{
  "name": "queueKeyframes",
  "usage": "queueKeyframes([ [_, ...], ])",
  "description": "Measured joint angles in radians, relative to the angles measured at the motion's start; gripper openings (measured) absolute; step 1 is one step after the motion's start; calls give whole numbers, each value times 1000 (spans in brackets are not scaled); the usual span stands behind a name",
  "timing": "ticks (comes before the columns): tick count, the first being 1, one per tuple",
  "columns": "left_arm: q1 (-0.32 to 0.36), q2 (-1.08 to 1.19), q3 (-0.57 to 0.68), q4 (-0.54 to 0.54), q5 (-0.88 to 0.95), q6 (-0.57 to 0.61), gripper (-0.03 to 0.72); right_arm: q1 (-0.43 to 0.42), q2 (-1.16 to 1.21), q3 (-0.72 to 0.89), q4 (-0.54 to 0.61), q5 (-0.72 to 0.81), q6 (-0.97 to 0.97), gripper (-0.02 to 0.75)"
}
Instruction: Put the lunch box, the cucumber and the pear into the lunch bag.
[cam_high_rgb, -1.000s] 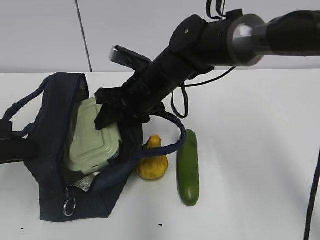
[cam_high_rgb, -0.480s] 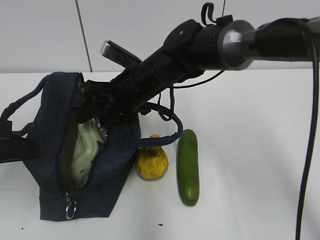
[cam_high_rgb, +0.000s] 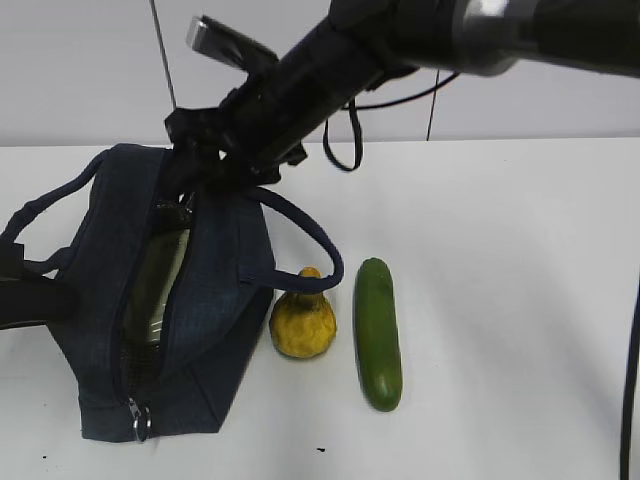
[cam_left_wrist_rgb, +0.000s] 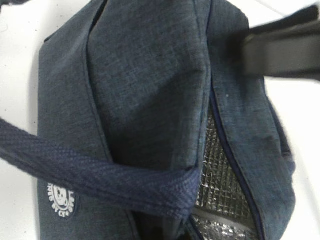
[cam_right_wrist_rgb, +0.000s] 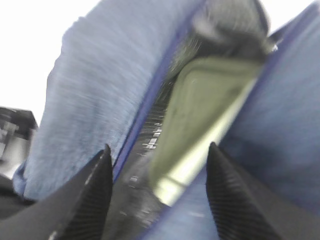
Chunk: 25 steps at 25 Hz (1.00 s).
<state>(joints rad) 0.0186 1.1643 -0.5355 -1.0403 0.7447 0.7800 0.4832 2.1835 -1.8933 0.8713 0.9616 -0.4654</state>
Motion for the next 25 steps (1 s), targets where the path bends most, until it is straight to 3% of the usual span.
queueKeyframes([
  [6,0,0,0,0,3,0,-13,-4,-58,-235,-458,208,245,462],
  [11,0,0,0,0,3,0,-13,-6,-75,-301,-736,273,435,462],
  [16,0,0,0,0,3,0,-13,-6,-99,-211,-836,277,484,462],
  [25,0,0,0,0,5,0,-13,-6,-197,176,-894,277,512,462],
])
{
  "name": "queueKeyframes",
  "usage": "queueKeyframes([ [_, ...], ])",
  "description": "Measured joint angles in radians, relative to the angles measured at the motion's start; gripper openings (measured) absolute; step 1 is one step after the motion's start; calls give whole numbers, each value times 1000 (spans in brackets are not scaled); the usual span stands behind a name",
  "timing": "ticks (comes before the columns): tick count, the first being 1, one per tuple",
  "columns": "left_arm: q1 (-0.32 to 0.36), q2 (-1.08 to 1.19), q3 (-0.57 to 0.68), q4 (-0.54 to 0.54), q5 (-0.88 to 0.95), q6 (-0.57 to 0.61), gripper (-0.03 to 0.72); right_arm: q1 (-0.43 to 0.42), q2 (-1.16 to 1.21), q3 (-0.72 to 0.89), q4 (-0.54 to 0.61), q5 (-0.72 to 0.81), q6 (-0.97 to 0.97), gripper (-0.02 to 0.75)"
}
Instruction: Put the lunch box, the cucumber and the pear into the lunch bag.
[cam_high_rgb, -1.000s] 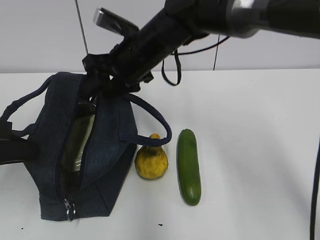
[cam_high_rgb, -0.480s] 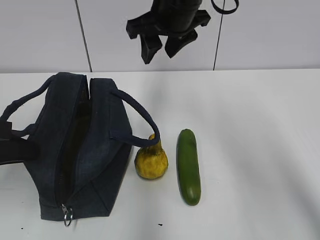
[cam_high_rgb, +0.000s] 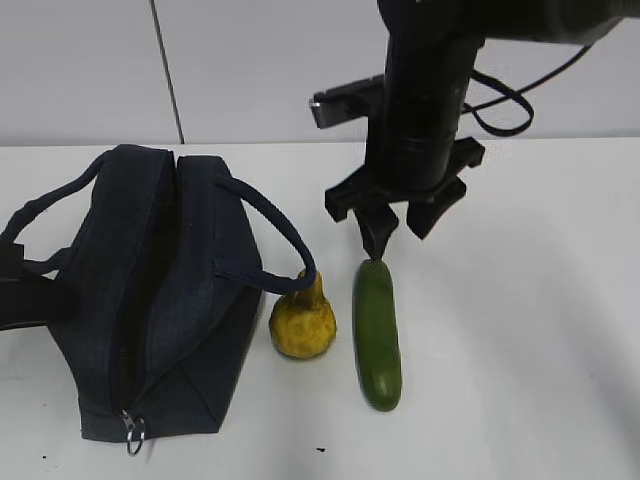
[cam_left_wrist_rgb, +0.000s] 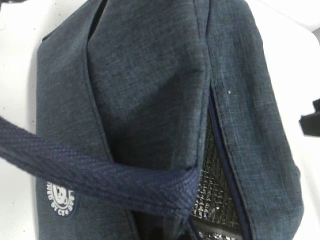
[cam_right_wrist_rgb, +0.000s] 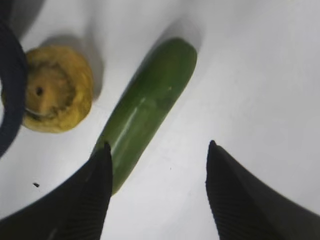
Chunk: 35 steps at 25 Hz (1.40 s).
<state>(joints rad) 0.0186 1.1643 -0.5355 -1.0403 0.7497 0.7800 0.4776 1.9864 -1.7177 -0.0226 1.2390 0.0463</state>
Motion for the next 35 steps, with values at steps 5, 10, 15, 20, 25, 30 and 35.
queueKeyframes([
  [5,0,0,0,0,3,0,-13,0,49,46,31,-6,5,470],
  [10,0,0,0,0,8,0,-13,0,132,51,64,-17,6,505],
  [15,0,0,0,0,11,0,-13,0,186,51,83,-58,8,513],
  [20,0,0,0,0,13,0,-13,0,228,51,105,-85,25,513],
  [25,0,0,0,0,15,0,-13,0,246,51,69,-85,40,480],
  [30,0,0,0,0,16,0,-13,0,247,21,23,-46,21,403],
  [35,0,0,0,0,17,0,-13,0,243,-59,-32,-33,10,398],
])
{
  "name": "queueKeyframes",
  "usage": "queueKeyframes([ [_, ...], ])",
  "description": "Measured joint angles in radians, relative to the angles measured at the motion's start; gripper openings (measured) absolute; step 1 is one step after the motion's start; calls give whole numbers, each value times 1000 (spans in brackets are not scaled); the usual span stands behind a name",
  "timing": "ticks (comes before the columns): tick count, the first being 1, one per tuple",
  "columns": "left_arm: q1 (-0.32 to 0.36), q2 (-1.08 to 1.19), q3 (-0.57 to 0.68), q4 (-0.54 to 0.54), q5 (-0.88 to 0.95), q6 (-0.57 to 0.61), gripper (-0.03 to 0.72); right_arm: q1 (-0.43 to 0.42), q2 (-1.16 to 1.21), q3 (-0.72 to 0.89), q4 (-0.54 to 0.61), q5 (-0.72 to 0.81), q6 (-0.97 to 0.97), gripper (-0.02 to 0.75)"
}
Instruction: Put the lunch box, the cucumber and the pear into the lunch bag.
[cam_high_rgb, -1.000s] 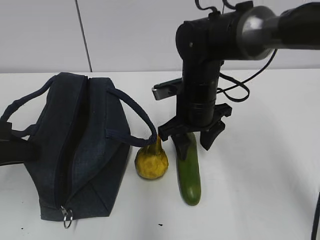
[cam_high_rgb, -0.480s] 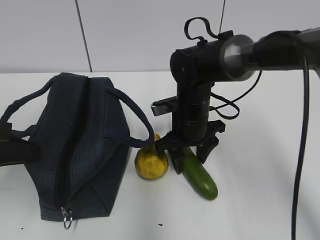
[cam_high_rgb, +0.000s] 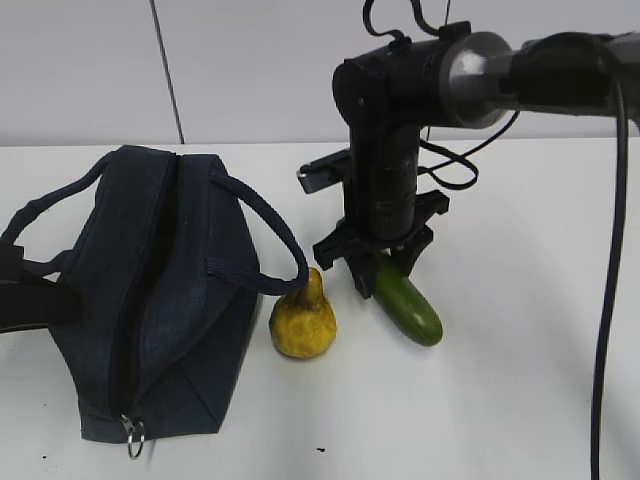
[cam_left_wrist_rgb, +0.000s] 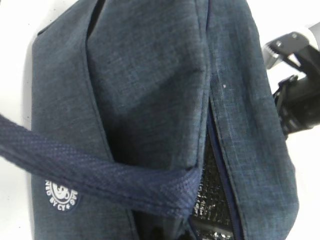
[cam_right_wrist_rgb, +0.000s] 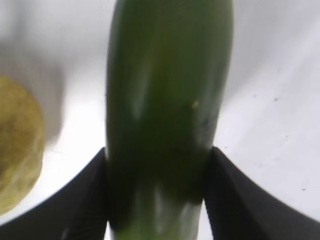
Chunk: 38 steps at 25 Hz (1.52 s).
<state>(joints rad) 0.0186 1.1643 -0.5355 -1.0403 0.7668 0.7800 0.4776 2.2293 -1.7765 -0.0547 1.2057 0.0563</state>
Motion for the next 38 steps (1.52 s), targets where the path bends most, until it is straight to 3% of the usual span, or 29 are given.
queueKeyframes([
  [6,0,0,0,0,0,0,-13,0,-65,-113,-76,11,-3,398],
  [12,0,0,0,0,0,0,-13,0,-147,-231,-79,23,-5,397],
  [20,0,0,0,0,0,0,-13,4,-208,-309,83,35,-56,396],
  [30,0,0,0,1,0,0,-14,6,-212,-309,136,42,-84,396],
  [38,0,0,0,1,0,0,-14,6,-212,-309,406,44,-144,396],
])
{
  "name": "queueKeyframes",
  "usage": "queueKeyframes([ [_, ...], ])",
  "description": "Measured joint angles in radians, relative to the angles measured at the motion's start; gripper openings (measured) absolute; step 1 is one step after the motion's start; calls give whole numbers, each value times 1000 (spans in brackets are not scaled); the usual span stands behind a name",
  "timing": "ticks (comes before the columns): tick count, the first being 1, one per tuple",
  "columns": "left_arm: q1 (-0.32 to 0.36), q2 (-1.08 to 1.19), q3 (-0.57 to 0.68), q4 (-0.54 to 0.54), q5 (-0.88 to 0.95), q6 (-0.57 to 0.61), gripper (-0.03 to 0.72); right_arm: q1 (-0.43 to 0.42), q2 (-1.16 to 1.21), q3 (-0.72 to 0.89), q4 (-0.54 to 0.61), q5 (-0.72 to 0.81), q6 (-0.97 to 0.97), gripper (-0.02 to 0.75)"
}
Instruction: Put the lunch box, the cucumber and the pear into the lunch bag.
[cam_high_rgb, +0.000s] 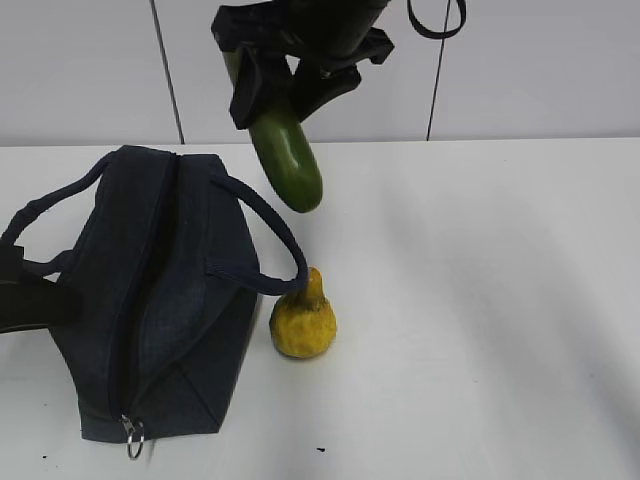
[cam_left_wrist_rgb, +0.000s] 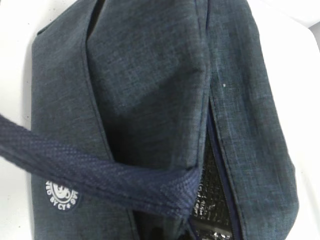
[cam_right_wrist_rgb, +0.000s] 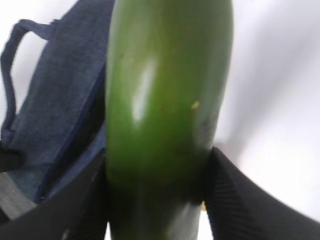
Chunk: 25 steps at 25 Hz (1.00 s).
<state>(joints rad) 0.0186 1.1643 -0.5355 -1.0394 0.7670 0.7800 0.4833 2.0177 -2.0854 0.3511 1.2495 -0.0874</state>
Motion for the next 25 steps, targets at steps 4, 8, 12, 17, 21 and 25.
queueKeyframes([
  [4,0,0,0,0,0,0,-14,0,2,0,105,0,-11,396],
  [8,0,0,0,0,0,0,-14,8,39,0,227,0,-40,396],
  [12,0,0,0,0,0,0,-14,32,89,0,341,0,-71,396],
  [17,0,0,0,0,0,0,-14,44,146,0,391,-4,-82,396],
  [21,0,0,0,-7,0,0,-14,44,206,0,452,-6,-83,396],
  [25,0,0,0,-63,4,0,-14,44,262,0,454,-12,-50,396],
])
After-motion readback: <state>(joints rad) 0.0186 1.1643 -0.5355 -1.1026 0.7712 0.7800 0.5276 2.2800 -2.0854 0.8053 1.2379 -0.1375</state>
